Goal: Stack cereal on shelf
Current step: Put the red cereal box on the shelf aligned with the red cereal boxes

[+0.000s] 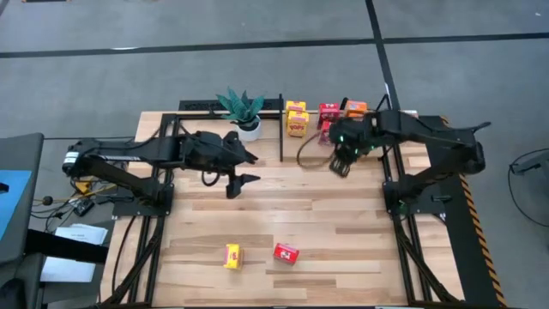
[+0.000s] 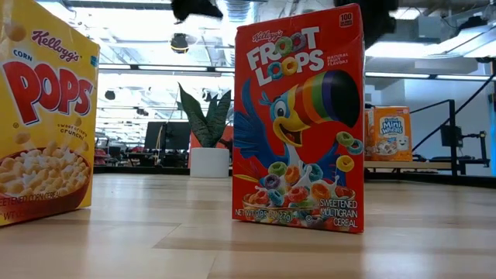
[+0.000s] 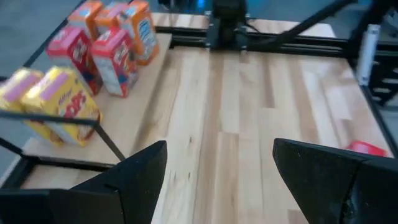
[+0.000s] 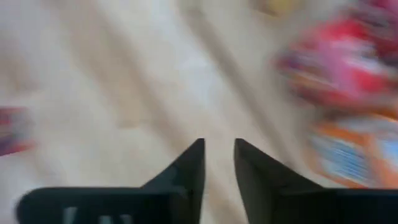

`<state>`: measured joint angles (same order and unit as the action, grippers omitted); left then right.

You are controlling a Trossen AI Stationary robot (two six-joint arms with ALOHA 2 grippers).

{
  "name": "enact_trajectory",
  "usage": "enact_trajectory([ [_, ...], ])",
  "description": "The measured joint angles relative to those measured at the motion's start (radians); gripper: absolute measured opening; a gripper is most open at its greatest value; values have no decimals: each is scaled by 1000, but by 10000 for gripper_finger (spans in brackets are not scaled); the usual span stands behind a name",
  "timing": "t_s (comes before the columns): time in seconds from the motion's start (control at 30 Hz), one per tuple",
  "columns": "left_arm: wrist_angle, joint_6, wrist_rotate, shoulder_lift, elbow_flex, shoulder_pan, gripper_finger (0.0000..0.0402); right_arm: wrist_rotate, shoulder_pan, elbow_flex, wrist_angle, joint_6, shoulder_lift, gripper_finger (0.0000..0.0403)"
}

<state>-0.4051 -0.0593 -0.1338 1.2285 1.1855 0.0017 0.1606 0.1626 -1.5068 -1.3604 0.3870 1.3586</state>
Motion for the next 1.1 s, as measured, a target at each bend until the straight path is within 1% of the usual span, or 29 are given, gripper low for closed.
enact_trajectory([
  [0.07,-78,18,-8,0,76,-23,286,-53,-84,-18,60,21,0,143],
  [0.17,-164,23,-43,0,178,-57,286,-59,-215,-19,169,67,12,204],
  [0.27,-225,-10,-64,-1,258,-94,286,-59,-326,-19,259,110,62,259],
  [0.37,-258,-49,-100,-1,303,-135,286,-57,-415,-19,318,118,132,288],
  [0.5,-296,-97,-162,-1,331,-185,286,-53,-513,-18,386,119,250,295],
  [0.57,-298,-123,-166,-1,332,-205,286,-54,-553,-18,415,128,298,294],
  [0.67,-298,-165,-165,-3,332,-235,286,-54,-601,-18,465,188,350,292],
  [0.93,-297,-192,-162,-5,333,-336,286,-3,-668,-24,556,376,444,291],
  [1.1,-325,-247,-161,-4,333,-398,286,20,-692,-107,545,432,494,291],
])
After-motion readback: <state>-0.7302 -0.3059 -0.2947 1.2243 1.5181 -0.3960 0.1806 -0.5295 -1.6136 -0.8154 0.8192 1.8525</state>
